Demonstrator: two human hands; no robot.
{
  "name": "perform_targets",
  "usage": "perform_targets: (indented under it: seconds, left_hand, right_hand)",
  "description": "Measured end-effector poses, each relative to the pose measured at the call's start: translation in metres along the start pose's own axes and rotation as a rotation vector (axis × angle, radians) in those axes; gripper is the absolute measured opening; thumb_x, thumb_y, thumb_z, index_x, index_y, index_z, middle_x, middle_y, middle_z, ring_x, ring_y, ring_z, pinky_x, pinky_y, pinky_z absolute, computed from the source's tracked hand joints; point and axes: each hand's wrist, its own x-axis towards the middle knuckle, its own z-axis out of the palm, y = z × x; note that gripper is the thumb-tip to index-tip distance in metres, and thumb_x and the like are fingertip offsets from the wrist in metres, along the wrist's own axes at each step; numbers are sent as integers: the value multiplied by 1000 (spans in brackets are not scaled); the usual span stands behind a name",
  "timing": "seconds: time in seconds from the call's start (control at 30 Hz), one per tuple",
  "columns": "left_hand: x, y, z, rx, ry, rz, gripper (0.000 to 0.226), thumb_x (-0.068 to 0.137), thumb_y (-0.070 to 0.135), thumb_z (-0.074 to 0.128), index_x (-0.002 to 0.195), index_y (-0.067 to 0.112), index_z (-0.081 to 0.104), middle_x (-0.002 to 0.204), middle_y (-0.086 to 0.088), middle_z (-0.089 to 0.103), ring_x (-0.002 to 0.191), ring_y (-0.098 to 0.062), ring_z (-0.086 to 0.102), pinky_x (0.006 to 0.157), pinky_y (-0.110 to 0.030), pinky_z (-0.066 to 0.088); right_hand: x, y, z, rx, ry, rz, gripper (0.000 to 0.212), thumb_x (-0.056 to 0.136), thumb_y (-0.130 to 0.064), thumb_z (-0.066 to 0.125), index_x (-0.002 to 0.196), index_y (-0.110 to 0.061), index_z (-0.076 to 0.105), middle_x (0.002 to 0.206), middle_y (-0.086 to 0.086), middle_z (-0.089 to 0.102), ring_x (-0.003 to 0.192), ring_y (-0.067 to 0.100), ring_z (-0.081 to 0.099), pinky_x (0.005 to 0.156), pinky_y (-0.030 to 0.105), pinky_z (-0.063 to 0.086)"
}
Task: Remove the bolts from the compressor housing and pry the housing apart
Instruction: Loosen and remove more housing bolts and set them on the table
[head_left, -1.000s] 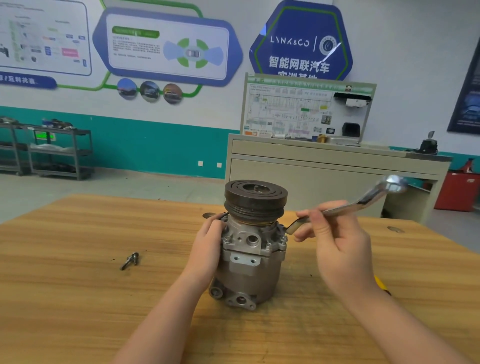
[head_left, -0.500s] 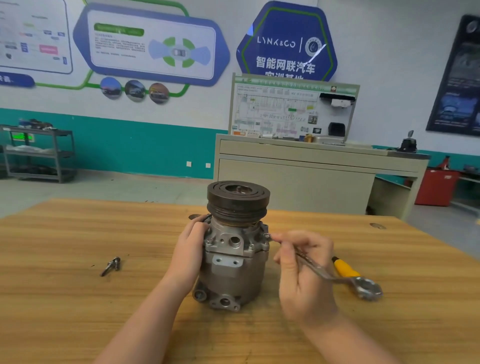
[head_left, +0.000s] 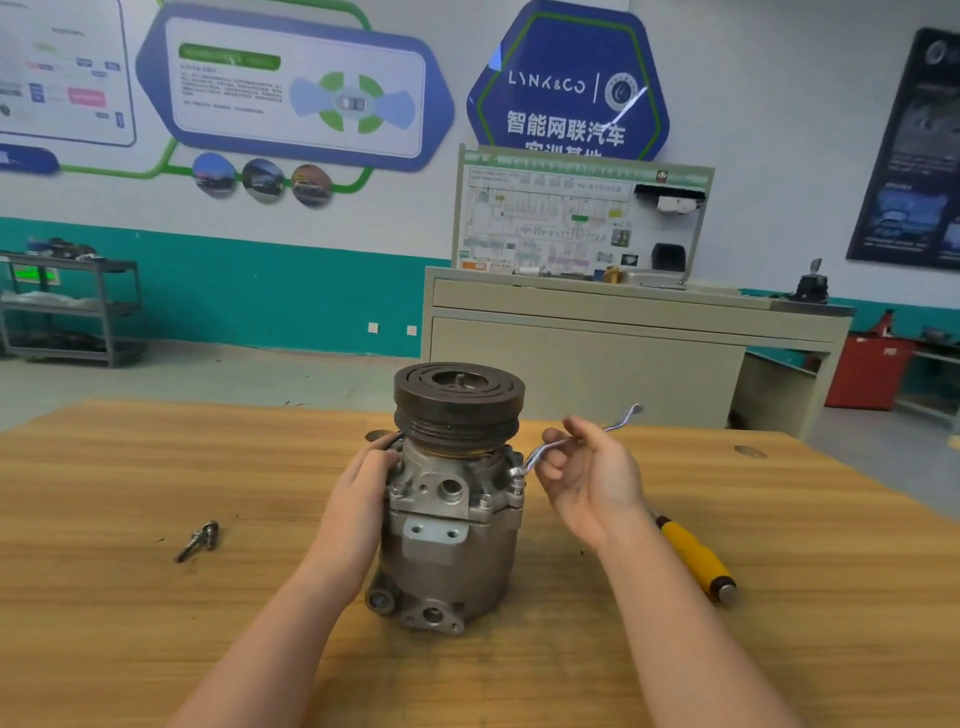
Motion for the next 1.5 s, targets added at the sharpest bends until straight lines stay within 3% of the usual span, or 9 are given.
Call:
perform_targets:
  seconds: [0.2,0.33,0.67,0.87,1.07,1.17,1.33,1.43,1.5]
  left_hand:
    - [-7,4,2,50,97,110,29,97,21,42,103,33,67,91,15,74,92,-6,66,70,-22,50]
    - [-16,5,8,53,223,137,30,97,16,43,116,21,66,108,1,70,106,-16,62,94,-41,50]
    - [-23,4,12,76,277,170,32,98,18,44,122,19,64,111,2,68,109,-14,60,101,-47,48]
    - [-24,5,12,65,267,178,31,95,21,44,119,22,64,109,5,68,106,-10,59,100,-44,48]
    - [-23,5,10,57,239,159,30,97,16,43,117,21,64,108,3,68,107,-14,60,99,-44,48]
    - [-22,6,11,54,234,148,30,97,16,43,118,22,64,110,3,68,109,-15,59,100,-44,47]
    - [-22,5,9,65,218,152,30,97,17,42,118,22,63,111,2,68,110,-16,59,100,-43,47]
    - [-21,4,7,70,191,160,31,97,15,43,118,22,64,109,3,69,108,-14,61,93,-38,49]
    - [-18,5,4,66,157,146,31,96,16,43,114,27,66,105,5,71,105,-12,62,84,-32,49]
  right_hand:
    - [-14,-13,-3,-48,3,-425,23,106,-21,34,89,-12,46,60,8,65,43,15,54,42,22,45]
    - [-28,-7,0,-325,93,-784,21,105,-23,36,85,-18,40,63,4,68,36,13,47,39,21,39]
    - [-44,19,4,-770,-151,-1266,18,102,-32,39,92,-45,47,72,-2,61,47,9,50,46,23,42]
    - [-48,41,7,-904,-224,-1489,25,105,-30,35,89,-14,47,72,3,52,61,13,49,55,28,42]
    - [-52,41,20,-373,119,-1171,19,102,-23,31,86,-24,42,65,0,59,49,14,44,45,24,34]
    - [-33,24,13,-141,264,-770,23,103,-17,31,82,-17,40,54,1,56,38,13,37,37,19,26]
    - [-5,-2,-2,93,148,-6,27,105,-16,32,85,-6,48,55,8,56,35,10,42,34,17,34]
    - [-5,-4,-6,349,142,44,24,104,-14,37,88,-2,51,59,13,62,43,12,55,41,18,47]
    - [-9,-1,-6,304,180,-59,24,104,-17,39,86,-5,49,61,12,64,41,12,53,40,18,45]
